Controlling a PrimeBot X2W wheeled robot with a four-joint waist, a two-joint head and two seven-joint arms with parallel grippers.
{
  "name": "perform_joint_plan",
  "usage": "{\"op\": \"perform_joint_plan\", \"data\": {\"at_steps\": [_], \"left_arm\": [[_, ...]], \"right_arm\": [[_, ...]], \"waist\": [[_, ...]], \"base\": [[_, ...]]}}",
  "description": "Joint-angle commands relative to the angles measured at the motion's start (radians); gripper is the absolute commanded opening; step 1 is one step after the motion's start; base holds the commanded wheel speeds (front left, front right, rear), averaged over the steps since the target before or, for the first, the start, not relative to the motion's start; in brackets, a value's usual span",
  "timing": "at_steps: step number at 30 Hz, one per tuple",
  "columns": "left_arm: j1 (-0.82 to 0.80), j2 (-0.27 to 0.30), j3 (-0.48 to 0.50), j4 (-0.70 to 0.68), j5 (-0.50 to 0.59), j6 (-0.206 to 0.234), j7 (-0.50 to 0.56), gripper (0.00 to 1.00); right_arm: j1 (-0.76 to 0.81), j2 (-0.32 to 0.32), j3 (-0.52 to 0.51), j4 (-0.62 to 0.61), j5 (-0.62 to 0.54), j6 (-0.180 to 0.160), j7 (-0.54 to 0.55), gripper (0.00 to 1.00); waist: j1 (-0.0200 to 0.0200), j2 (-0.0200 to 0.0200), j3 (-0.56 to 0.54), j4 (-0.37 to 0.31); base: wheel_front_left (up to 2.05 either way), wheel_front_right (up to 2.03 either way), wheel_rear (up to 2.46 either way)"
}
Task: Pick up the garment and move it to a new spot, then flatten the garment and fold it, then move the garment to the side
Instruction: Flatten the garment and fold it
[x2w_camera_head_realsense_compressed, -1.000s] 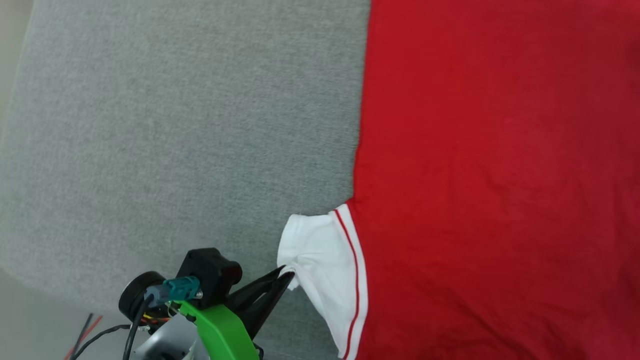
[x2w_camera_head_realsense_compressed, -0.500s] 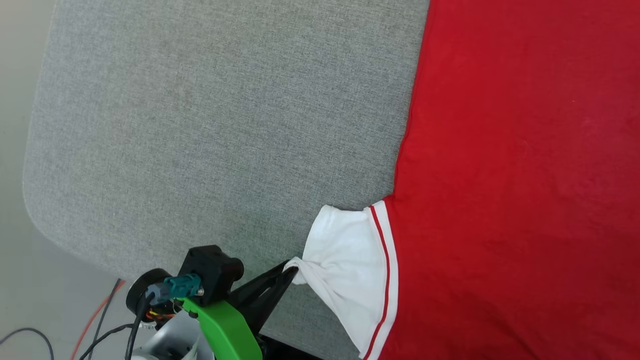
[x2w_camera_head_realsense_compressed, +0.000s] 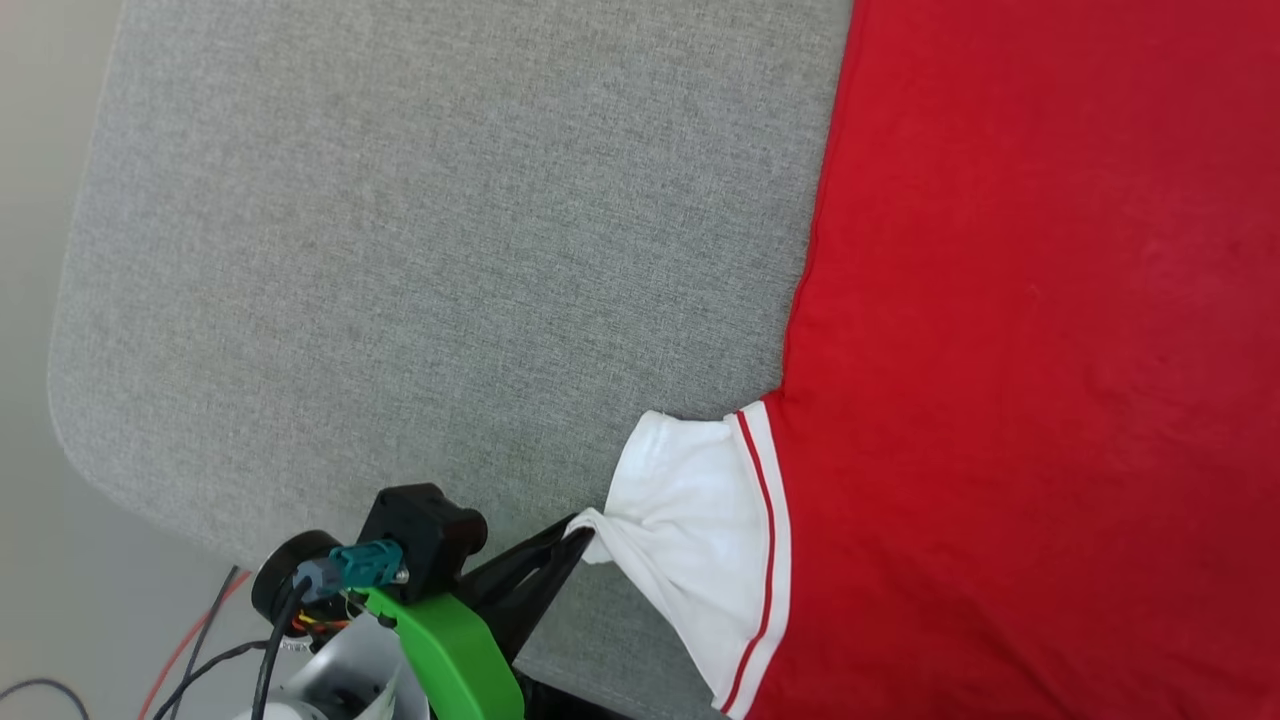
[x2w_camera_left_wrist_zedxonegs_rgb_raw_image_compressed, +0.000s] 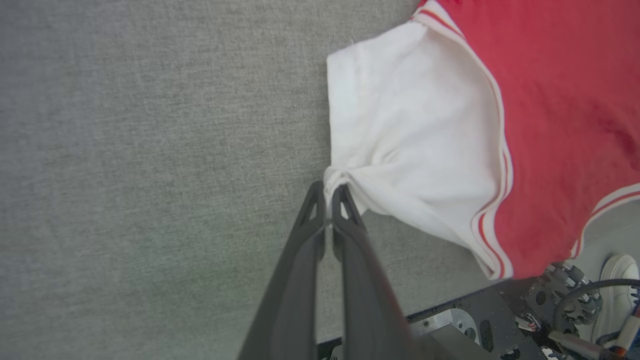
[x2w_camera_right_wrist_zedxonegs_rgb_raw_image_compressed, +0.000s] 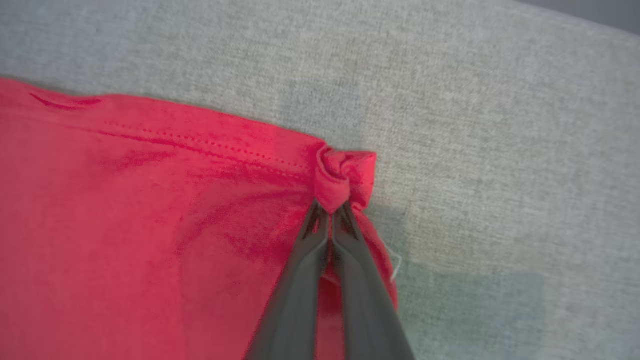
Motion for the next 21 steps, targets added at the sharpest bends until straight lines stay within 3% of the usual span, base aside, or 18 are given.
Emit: {"op": "perform_joint_plan", "data": {"at_steps": [1, 11, 21], "left_arm": [[-0.024, -0.002, 0.004, 0.004, 0.005, -0.004, -0.007, 0.00], [-0.016, 0.026, 0.003, 0.037, -0.006, 0.011, 0.029, 0.00], [0.047, 0.032, 0.003, 0.121, -0.049, 0.025, 0.015, 0.00]], "right_arm": [[0.084, 0.015, 0.018, 0.042, 0.007, -0.001, 0.008, 0.00], [0.313, 0.015, 0.052, 0.073, 0.061, -0.001, -0.079, 0.00], [0.624, 0.022, 0.034, 0.005, 0.151, -0.001, -0.114, 0.00]], "waist": [[0.0000, 0.0000, -0.038, -0.018], [0.0000, 0.0000, -0.230, -0.118], [0.0000, 0.0000, -0.444, -0.219]], "base": [[0.00, 0.00, 0.00], [0.00, 0.00, 0.00], [0.00, 0.00, 0.00]]}}
